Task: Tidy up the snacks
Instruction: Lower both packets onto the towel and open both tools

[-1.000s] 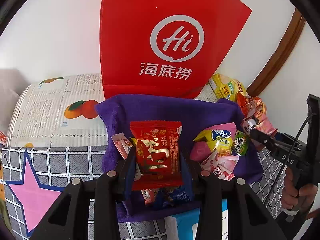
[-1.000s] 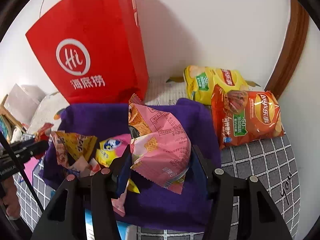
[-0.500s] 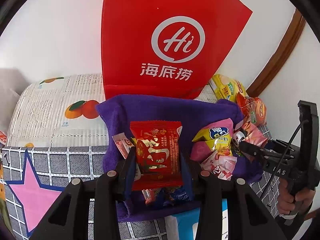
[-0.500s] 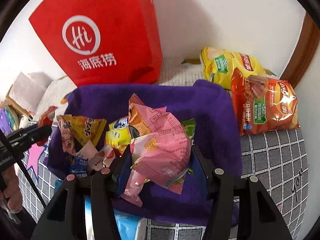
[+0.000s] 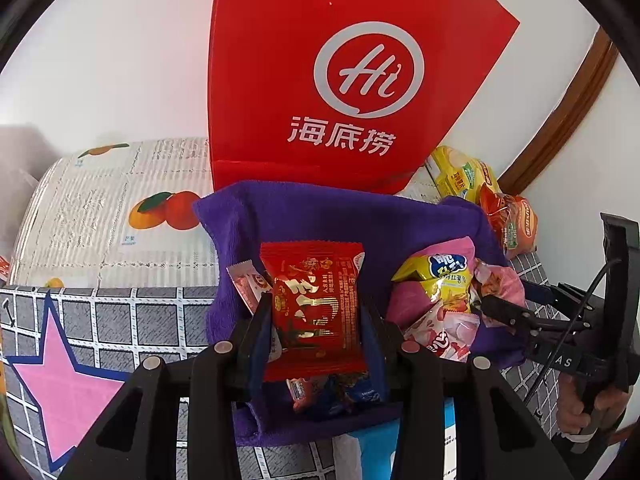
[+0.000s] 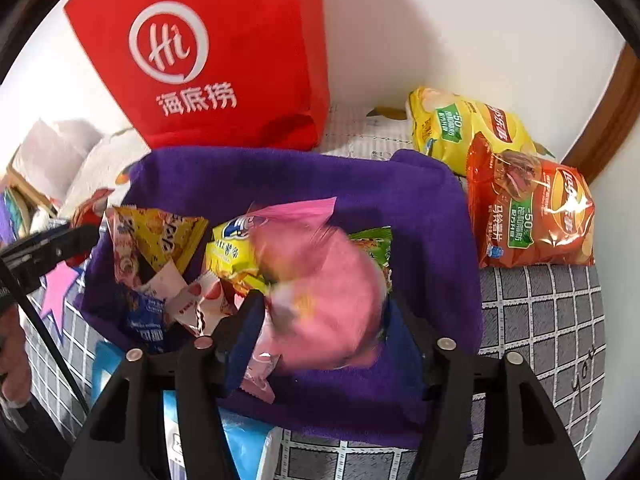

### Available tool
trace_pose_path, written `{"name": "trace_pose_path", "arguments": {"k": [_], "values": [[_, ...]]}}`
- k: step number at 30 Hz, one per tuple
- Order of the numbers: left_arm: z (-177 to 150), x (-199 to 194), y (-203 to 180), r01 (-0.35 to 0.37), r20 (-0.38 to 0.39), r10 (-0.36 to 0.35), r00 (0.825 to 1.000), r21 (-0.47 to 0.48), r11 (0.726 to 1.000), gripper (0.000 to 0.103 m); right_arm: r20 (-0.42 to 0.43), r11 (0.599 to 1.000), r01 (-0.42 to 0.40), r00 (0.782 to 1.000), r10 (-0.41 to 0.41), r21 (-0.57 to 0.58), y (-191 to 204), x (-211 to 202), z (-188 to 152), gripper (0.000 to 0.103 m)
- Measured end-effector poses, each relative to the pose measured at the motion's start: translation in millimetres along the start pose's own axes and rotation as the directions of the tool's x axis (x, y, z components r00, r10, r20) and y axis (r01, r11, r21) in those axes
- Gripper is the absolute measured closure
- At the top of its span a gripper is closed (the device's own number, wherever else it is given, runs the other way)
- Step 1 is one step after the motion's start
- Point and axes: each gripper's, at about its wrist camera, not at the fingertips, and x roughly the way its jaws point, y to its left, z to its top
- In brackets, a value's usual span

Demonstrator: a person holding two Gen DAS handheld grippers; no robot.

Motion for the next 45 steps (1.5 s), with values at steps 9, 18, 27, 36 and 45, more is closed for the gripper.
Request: {"name": "trace_pose_path", "arguments": {"k": [9,18,27,36,45], "values": [[-2,3,-5,0.015,-0.003,-0.015,1.0,0.01,1.0,0.064,0.035,1.0,0.007,0.999,-0.007,-0.013,2,-8,-1,0.034],[-4,8,-8,0.012,-0.013,-0.012,1.0,0.017,1.0,0.064,0.084,1.0,-0.009,0.996,0.01,-0.005,6,-22,3,0.032],[-5,13,-8,-0.012,-0.011,0.012,1.0,0.025,1.0,0.064,0.147,1.0,-0.01,0.989,0.008,0.014,6,-40,4,0.032],[-8,25,-11,-0.02,-0.032,0.021,0.999,0.027,0.999,0.064,0.194,1.0,-0.021,0.981,0.018,0.012,10,-51,4,0.032],[-10,36,-11,-0.039,-0.055,0.04,0.998,0.02,0.999,0.064,0.189,1.0,-0.018,0.982,0.019,-0.007,16,-49,4,0.032]]}}
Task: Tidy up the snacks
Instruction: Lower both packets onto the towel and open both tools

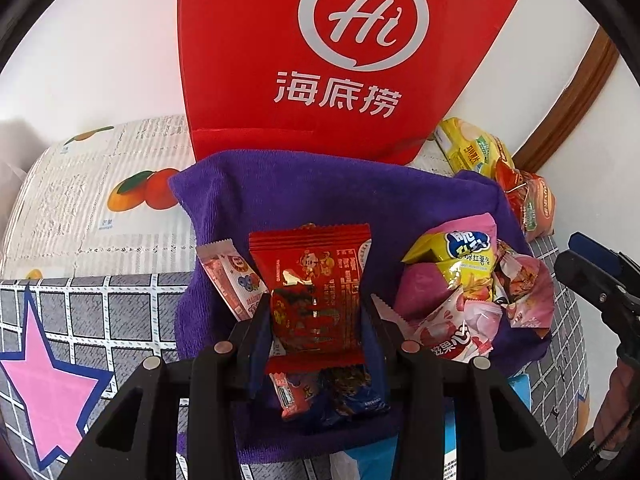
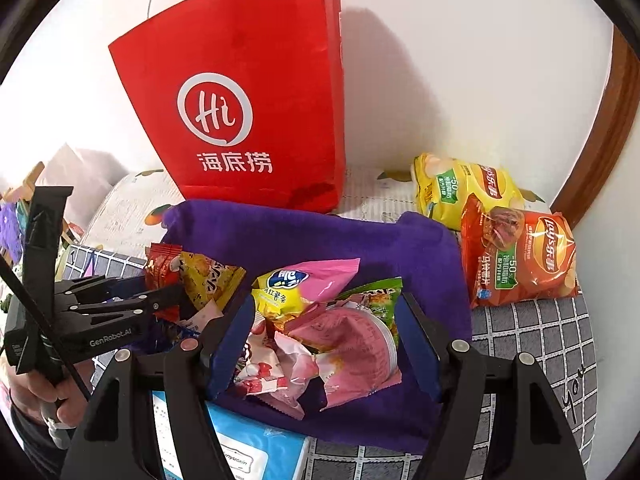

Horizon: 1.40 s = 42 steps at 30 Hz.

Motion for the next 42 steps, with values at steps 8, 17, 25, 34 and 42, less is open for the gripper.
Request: {"name": "trace_pose_path", "arguments": {"k": [8,17,25,34,42], "values": [[-1,6,1,-0.02,-0.022,0.019,1.0,-0.012,1.0,0.064,-0.009,1.0,0.0,1.0,0.0,-0.011,5,4,-2,0.032],[0,2,2,-0.015,-0.02,0.015,1.0,-0.019,1.0,0.064,-0.012,1.0,0.004,1.0,-0.005,-0.024,8,5,-3,0.032],[4,-18,3,0.009,0.033,-0.008,0.999,-0.018,1.0,0.047,-0.014,1.0,0.008,1.0,-0.009,-0.02,7,6,-3,0.032],[5,-25,6,0.007,0.038,-0.006,0.999,-0.02,1.0,0.038,-0.012,1.0,0.011,1.0,-0.011,-0.025,8,5,-3,0.032],[7,-26,4,-0.031,0.032,0.031,0.999,-0.011,0.999,0.038,-0.018,1.0,0.021,1.0,-0.022,-0.02,9,5,-3,0.032]]}}
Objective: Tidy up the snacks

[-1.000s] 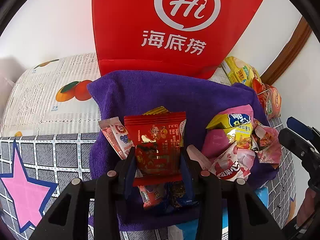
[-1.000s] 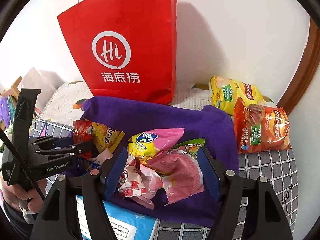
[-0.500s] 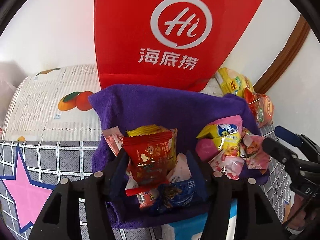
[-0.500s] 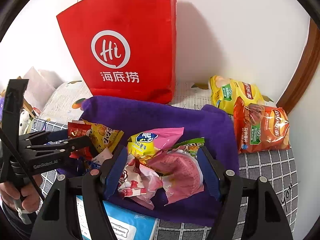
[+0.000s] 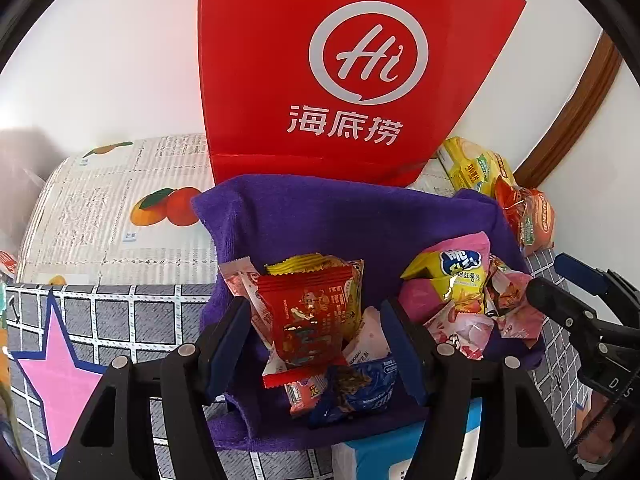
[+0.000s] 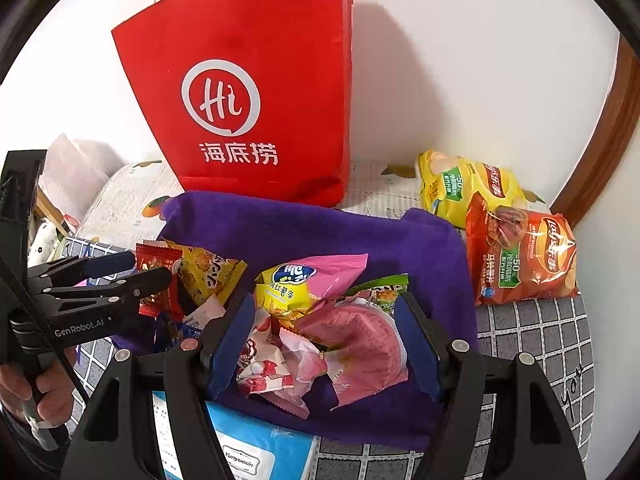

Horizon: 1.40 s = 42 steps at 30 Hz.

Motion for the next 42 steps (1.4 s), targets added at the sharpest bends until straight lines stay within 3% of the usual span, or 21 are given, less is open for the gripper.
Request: {"name": "trace_pose_path", "arguments": {"k": [8,11,18,26,32,42], "values": [[2,-9,-1,0.001,0.008,-0.001,1.0,0.01,1.0,0.037,-0.003,1.0,0.013,1.0,-0.013,0.019,0,-1,2,0.032],[2,-14,1,-0.007,0.013,0.007,1.0,0.012,1.0,0.028,-0.002,0.999,0.019,1.0,-0.019,0.027,2,-4,2,0.032],[3,-25,0,-0.013,0.015,0.012,1.0,0.016,1.0,0.025,0.005,0.999,0.031,1.0,-0.031,0.035,10,-23,-1,0.032],[-2,-61,-19,-0.022,0.056,0.018,0.998,0.079,0.997,0.022,0.04,0.996,0.049,0.998,-0.052,0.069,16,-57,-16,0.023],[-25,-96,-31,-0.012,0.079,0.005,0.997,0.092,0.996,0.021,0.095,0.992,0.097,0.99,-0.105,0.079,18,-95,-30,0.008],[-87,-161,-36,-0.058,0.162,0.046,0.986,0.07,0.996,0.017,0.14,0.99,0.089,0.985,-0.104,0.11,29,-157,-72,0.008]]}}
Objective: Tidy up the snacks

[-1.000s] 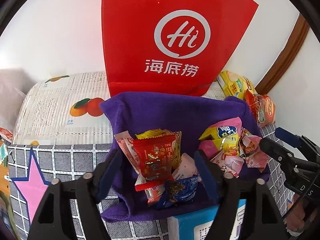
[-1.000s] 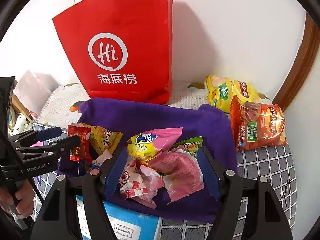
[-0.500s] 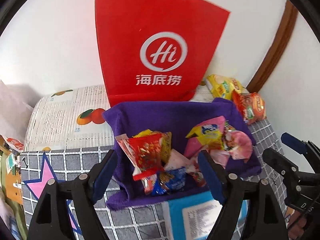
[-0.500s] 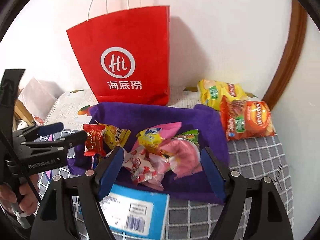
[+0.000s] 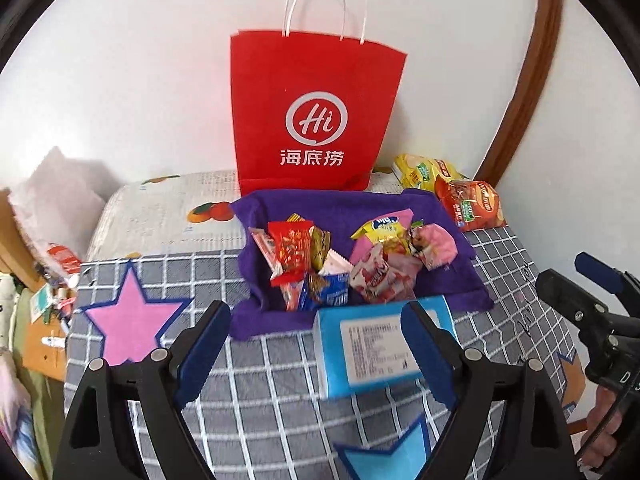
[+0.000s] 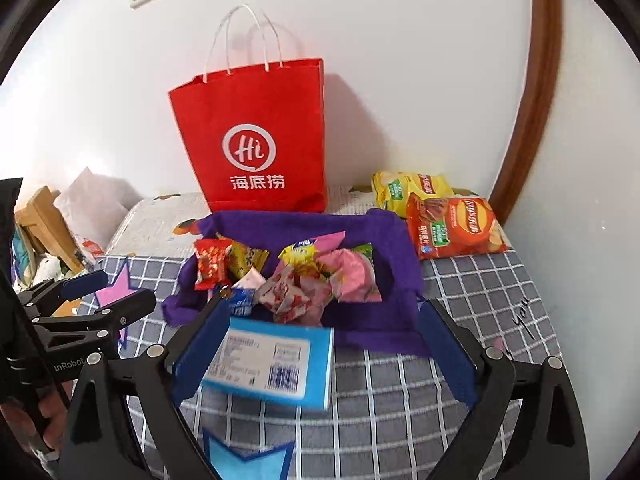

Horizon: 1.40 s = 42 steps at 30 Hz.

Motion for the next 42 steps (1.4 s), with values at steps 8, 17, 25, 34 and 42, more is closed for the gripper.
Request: {"name": "trace_pose_path", "arguments": {"k": [8,17,25,34,42], "values": [[-48,-51,-16,-0.009,0.054,0.009,0.998,0.01,1.0,0.017,0.058,1.0,0.026,0.998,-0.026,0.005,-3,-59,-42,0.008],[-92,-94,-32,-0.004,0.095,0.004,0.995,0.005,1.0,0.017,0.112,0.999,0.031,0.993,-0.035,0.038,-14,-114,-89,0.008],[-110,-117,-41,-0.007,0.122,0.006,0.993,0.012,1.0,0.017,0.143,1.0,0.011,0.99,-0.013,0.018,-10,-143,-111,0.008],[-113,-127,-42,-0.007,0.133,0.007,0.991,0.006,1.0,0.017,0.156,1.0,-0.001,0.988,-0.003,0.023,-5,-150,-118,0.008],[-115,-132,-39,-0.004,0.14,0.005,0.99,-0.004,1.0,0.017,0.155,1.0,-0.007,0.988,0.002,0.029,-4,-153,-122,0.008]]}}
